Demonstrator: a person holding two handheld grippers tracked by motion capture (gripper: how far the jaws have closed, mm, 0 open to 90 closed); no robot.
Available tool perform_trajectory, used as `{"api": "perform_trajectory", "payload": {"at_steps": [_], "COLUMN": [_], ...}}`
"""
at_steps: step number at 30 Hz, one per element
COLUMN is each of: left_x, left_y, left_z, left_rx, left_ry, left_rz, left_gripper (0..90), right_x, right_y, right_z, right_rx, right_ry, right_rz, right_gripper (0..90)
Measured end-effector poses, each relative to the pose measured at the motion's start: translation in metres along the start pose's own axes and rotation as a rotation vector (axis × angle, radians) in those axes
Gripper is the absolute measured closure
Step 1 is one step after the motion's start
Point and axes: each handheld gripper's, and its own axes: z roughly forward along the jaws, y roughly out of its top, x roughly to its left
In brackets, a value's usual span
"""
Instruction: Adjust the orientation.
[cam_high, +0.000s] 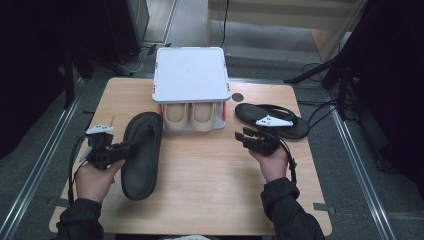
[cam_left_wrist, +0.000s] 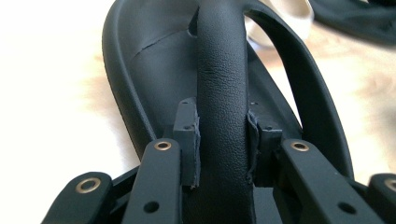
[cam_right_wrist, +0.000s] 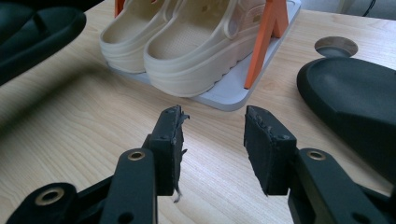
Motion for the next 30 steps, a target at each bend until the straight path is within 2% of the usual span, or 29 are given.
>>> {"api": "perform_trajectory", "payload": {"at_steps": [9, 10, 12, 17, 23, 27, 30], "left_x": [-0.023, -0.025, -0.028, -0.036, -0.044, -0.047, -0.052], "left_y": [-0.023, -0.025, -0.028, -0.033, -0.039, -0.041, -0.042], "left_z": [0.008, 0.010, 0.017, 0.032, 0.050, 0.059, 0.064], "left_rx": [0.002, 0.014, 0.036, 0.067, 0.105, 0.105, 0.103], "left_ry": [-0.020, -0.024, -0.040, -0.077, -0.077, -0.101, -0.105], "left_rz": [0.017, 0.030, 0.025, 0.024, 0.046, 0.027, 0.048], "left_gripper": [70.2, 70.2, 70.2, 70.2, 69.8, 69.2, 68.0], "right_x": [0.000, 0.000, 0.001, 0.000, 0.000, 0.001, 0.001], "right_y": [0.003, 0.003, 0.003, 0.003, 0.002, 0.001, 0.001], "right_z": [0.005, 0.005, 0.006, 0.005, 0.004, 0.004, 0.003], "right_rx": [-0.003, -0.003, -0.006, -0.004, 0.006, 0.015, 0.020], "right_ry": [0.005, 0.006, 0.009, 0.007, 0.004, 0.002, -0.003], "right_rz": [-0.005, -0.006, -0.007, -0.006, -0.008, -0.011, -0.012], "right_gripper": [58.5, 58.6, 58.6, 58.6, 58.6, 58.6, 58.7]}}
